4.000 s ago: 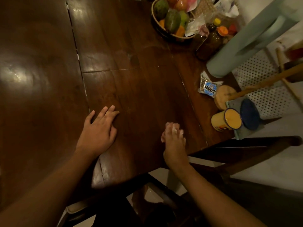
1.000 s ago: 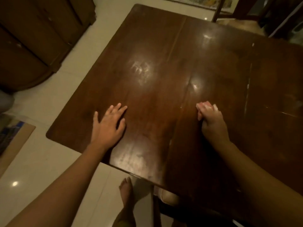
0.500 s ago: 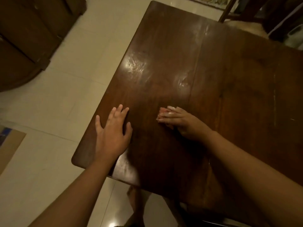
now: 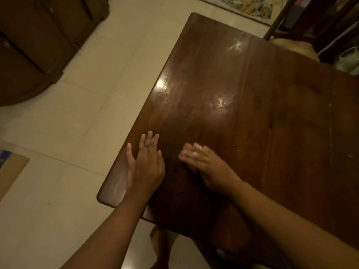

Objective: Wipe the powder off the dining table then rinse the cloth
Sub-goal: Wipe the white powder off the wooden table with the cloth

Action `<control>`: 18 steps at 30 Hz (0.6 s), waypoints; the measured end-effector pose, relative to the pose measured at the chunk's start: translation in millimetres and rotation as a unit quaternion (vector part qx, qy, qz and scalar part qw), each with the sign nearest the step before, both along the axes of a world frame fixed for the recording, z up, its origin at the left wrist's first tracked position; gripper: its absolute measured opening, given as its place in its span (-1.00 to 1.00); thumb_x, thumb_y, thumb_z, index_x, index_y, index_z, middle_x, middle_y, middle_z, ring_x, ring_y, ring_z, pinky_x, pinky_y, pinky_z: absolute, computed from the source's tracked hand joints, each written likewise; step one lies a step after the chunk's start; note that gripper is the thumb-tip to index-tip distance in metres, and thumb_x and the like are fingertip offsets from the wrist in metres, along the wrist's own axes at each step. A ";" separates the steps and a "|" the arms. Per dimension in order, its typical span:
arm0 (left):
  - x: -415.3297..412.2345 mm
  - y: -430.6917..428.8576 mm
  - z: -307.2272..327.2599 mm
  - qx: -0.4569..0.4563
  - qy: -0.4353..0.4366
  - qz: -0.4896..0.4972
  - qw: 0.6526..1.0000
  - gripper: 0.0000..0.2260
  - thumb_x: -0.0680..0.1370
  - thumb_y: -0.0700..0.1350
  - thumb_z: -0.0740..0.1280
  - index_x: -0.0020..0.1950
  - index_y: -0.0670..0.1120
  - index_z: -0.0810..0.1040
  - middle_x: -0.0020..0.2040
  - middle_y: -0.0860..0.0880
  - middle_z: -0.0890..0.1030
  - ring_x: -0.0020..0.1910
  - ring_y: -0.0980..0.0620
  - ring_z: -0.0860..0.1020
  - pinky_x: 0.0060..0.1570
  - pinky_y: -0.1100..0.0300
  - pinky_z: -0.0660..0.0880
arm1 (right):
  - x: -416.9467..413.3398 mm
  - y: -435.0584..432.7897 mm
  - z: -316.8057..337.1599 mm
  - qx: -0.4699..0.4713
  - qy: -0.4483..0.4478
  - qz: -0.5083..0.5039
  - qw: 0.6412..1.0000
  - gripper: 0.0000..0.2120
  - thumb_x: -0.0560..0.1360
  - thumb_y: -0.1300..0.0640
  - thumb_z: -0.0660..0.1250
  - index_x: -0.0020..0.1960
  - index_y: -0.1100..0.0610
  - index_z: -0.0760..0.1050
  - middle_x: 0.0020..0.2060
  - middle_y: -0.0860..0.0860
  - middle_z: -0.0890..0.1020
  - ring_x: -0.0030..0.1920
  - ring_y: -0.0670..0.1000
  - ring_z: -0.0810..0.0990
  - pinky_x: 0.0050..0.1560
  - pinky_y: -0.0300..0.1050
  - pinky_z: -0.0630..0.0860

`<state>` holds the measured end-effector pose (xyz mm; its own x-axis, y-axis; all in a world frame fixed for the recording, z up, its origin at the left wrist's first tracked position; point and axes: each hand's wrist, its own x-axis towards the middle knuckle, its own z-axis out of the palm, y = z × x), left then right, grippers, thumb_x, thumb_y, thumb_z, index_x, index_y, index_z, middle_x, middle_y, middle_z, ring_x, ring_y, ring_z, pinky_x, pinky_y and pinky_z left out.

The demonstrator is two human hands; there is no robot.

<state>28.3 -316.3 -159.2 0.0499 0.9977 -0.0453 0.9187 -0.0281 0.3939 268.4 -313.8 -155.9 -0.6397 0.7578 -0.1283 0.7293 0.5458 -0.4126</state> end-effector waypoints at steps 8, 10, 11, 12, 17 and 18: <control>-7.8 8.4 1.6 -0.026 -0.008 -0.017 0.999 -0.55 0.64 0.05 0.03 0.55 0.08 0.18 0.58 0.01 0.17 0.56 0.04 0.10 0.46 -0.19 0.01 | 43.5 21.1 12.7 -0.015 0.024 -0.262 0.965 -0.31 0.53 0.43 0.12 0.49 -0.18 0.35 0.56 -0.11 0.26 0.60 0.12 0.05 0.52 0.37 0.03; -24.0 12.2 4.5 -0.033 -0.010 -0.052 0.998 -0.55 0.66 0.09 0.05 0.56 0.15 0.14 0.58 0.08 0.13 0.56 0.11 0.07 0.47 -0.09 0.00 | 9.0 49.6 11.0 0.011 0.019 -0.360 0.933 -0.41 0.57 0.35 0.10 0.50 -0.11 0.36 0.55 -0.07 0.29 0.58 0.19 0.10 0.53 0.31 0.03; -35.5 13.4 4.9 -0.040 -0.012 -0.068 0.997 -0.54 0.66 0.12 0.06 0.56 0.16 0.12 0.58 0.11 0.13 0.56 0.14 0.07 0.48 -0.04 0.00 | -8.0 63.2 8.6 0.033 0.010 -0.381 0.924 -0.48 0.61 0.28 0.09 0.50 -0.07 0.35 0.54 -0.05 0.31 0.57 0.22 0.12 0.53 0.29 0.04; -47.8 12.3 4.5 -0.046 -0.017 -0.068 0.996 -0.54 0.65 0.13 0.08 0.56 0.17 0.12 0.58 0.13 0.14 0.55 0.15 0.08 0.49 -0.03 0.02 | -24.6 75.7 5.4 0.049 0.003 -0.388 0.920 -0.54 0.64 0.20 0.07 0.51 -0.04 0.35 0.53 -0.04 0.33 0.56 0.24 0.14 0.54 0.27 0.05; -65.5 -8.0 1.0 -0.031 -0.035 0.008 0.999 -0.58 0.67 0.06 0.07 0.54 0.09 0.18 0.56 0.09 0.20 0.54 0.10 0.16 0.47 -0.03 0.21 | -107.1 116.1 -3.7 0.081 0.032 -0.242 0.966 -0.59 0.63 0.21 0.13 0.45 0.05 0.43 0.44 0.02 0.47 0.49 0.24 0.31 0.46 0.27 0.25; -62.8 -9.2 0.3 -0.026 -0.040 0.012 0.999 -0.58 0.67 0.03 0.07 0.54 0.06 0.21 0.56 0.06 0.21 0.54 0.09 0.16 0.49 0.01 0.19 | -119.0 116.8 -3.2 0.079 0.046 -0.161 0.983 -0.56 0.59 0.28 0.17 0.43 0.06 0.46 0.41 0.03 0.50 0.48 0.21 0.34 0.46 0.27 0.25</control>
<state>-34.5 -325.5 -159.0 0.0324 0.9950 -0.0940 0.8848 0.0152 0.4657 149.4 -197.0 -159.1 -0.3665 0.9288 0.0553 0.8380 0.3553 -0.4141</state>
